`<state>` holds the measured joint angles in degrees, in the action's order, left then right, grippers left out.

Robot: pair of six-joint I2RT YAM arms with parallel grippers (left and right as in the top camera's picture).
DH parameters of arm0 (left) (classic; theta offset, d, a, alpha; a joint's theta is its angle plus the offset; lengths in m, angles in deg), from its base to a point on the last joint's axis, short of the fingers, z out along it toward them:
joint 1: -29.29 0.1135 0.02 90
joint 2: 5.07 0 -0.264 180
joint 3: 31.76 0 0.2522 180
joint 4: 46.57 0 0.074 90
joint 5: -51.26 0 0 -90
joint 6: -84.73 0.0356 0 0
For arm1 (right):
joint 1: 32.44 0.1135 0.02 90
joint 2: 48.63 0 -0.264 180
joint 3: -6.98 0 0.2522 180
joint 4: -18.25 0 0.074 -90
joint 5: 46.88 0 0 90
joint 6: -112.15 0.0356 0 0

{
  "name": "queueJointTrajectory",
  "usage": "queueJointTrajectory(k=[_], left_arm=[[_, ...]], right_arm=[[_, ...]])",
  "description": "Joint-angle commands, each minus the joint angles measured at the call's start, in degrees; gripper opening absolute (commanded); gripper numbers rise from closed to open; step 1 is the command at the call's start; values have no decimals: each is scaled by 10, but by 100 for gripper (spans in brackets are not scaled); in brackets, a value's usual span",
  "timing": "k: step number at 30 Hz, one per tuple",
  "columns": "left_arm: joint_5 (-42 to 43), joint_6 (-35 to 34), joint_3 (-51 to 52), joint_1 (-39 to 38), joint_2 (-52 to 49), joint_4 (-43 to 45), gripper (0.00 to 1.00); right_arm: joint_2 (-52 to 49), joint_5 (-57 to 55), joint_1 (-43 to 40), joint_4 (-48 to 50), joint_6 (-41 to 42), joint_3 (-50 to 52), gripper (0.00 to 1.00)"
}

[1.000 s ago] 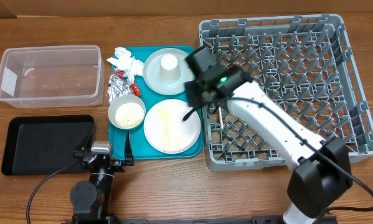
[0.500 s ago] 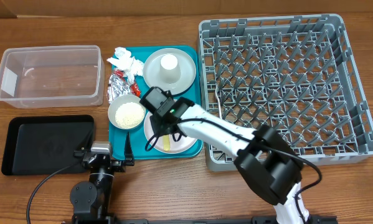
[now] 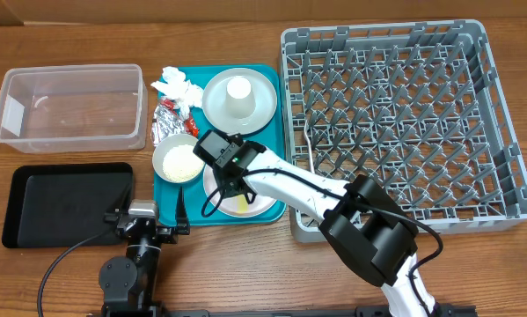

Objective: Sort waste into correct bins and load items into the dishwasher rack
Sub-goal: 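Return the right gripper to the pink plate and grasp the yellow spoon, then carry the yellow spoon to the rack and release it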

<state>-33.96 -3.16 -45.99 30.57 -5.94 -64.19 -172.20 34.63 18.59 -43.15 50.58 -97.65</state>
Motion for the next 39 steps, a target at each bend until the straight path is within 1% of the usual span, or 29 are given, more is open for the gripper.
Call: queueJointTrajectory(k=[1, 4, 5, 10, 13, 16, 18, 21, 23, 24, 26, 29, 30, 33, 34, 37, 39], left_arm=[[6, 7, 2, 6, 6, -1, 100], [6, 7, 2, 6, 6, -1, 100], [6, 7, 2, 6, 6, -1, 100], [6, 7, 2, 6, 6, -1, 100], [6, 7, 2, 6, 6, -1, 100], [6, 7, 2, 6, 6, -1, 100], [6, 7, 2, 6, 6, -1, 100], [6, 7, 2, 6, 6, -1, 100], [6, 7, 2, 6, 6, -1, 100], [6, 7, 2, 6, 6, -1, 100], [6, 7, 2, 6, 6, -1, 100], [6, 7, 2, 6, 6, -1, 100], [6, 7, 2, 6, 6, -1, 100], [6, 7, 2, 6, 6, -1, 100], [6, 7, 2, 6, 6, -1, 100], [6, 7, 2, 6, 6, -1, 100], [6, 7, 2, 6, 6, -1, 100]], right_arm=[[3, -57, -2, -52, 1, -67, 22], [21, -65, -2, -87, -1, -109, 21], [28, -65, -2, -93, -1, -120, 19], [81, -77, -14, -113, -3, -135, 18], [95, -46, -31, -123, -3, -134, 18], [82, 14, -46, -109, -3, -100, 19], [72, 27, -47, -82, -3, -70, 23], [50, 31, -46, -44, -2, -34, 26], [38, 33, -48, -30, 2, -22, 36], [33, 36, -48, -17, 1, -14, 45], [30, 44, -48, 2, 1, -4, 48], [30, 47, -41, 39, 1, 26, 48], [30, 47, -41, 56, 1, 41, 47], [30, 45, -42, 83, 24, 78, 38], [30, 45, -43, 90, 30, 87, 37], [30, 45, -43, 93, 29, 91, 26], [30, 38, -43, 78, 27, 79, 21]])
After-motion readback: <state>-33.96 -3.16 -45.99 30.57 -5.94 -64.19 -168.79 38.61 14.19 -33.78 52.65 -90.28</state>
